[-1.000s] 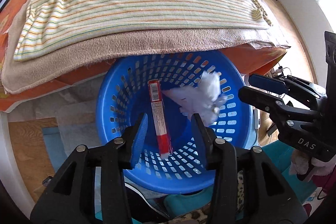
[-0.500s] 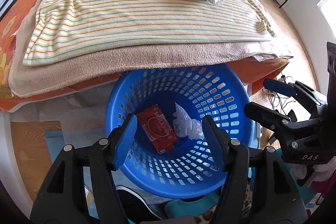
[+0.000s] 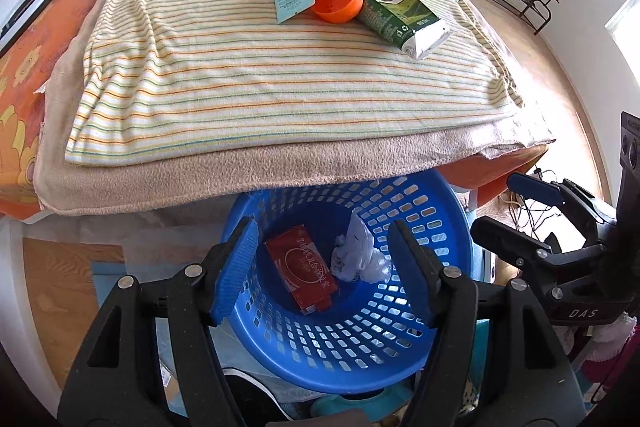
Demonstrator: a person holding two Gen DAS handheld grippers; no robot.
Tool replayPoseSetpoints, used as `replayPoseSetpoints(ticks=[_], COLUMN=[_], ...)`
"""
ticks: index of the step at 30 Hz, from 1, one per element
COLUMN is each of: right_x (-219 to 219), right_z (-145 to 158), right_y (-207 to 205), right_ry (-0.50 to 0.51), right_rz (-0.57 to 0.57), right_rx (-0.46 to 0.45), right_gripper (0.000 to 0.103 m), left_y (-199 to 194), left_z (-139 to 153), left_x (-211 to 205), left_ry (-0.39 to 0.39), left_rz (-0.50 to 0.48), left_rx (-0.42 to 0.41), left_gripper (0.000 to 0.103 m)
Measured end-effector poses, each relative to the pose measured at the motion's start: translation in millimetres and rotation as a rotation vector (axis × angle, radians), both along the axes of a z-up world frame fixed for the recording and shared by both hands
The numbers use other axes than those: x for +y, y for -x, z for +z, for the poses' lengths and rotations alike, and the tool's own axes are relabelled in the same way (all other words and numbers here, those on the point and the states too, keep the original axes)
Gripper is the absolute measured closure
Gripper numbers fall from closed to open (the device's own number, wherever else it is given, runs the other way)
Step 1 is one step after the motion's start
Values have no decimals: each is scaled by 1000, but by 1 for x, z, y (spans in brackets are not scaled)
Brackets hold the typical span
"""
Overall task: Collect trash
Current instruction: 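Move both tools back over the remaining trash on the towel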
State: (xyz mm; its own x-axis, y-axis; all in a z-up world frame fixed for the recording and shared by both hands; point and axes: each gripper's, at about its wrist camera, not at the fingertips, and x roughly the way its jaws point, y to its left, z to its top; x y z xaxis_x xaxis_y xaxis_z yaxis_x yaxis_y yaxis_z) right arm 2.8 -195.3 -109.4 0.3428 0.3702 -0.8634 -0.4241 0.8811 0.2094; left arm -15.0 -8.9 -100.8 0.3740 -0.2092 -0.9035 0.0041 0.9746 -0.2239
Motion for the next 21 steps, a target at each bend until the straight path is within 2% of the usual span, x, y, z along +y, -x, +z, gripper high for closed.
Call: replayPoseSetpoints(ticks=[10, 16, 21], right_x=[-4, -10, -10], right_z=[21, 38, 49], right_y=[-24, -49, -74], right_ry=[-44, -78, -85], right_rz=[-37, -72, -57], right_rx=[-30, -48, -75], right_gripper=[11, 10, 10], left_y=[-36, -58, -74], left_z=[31, 37, 38], left_x=[12, 17, 22], left_ry=[5, 10, 43], left_rz=[18, 25, 43], left_rx=[-65, -87, -98], left_gripper=[34, 34, 34])
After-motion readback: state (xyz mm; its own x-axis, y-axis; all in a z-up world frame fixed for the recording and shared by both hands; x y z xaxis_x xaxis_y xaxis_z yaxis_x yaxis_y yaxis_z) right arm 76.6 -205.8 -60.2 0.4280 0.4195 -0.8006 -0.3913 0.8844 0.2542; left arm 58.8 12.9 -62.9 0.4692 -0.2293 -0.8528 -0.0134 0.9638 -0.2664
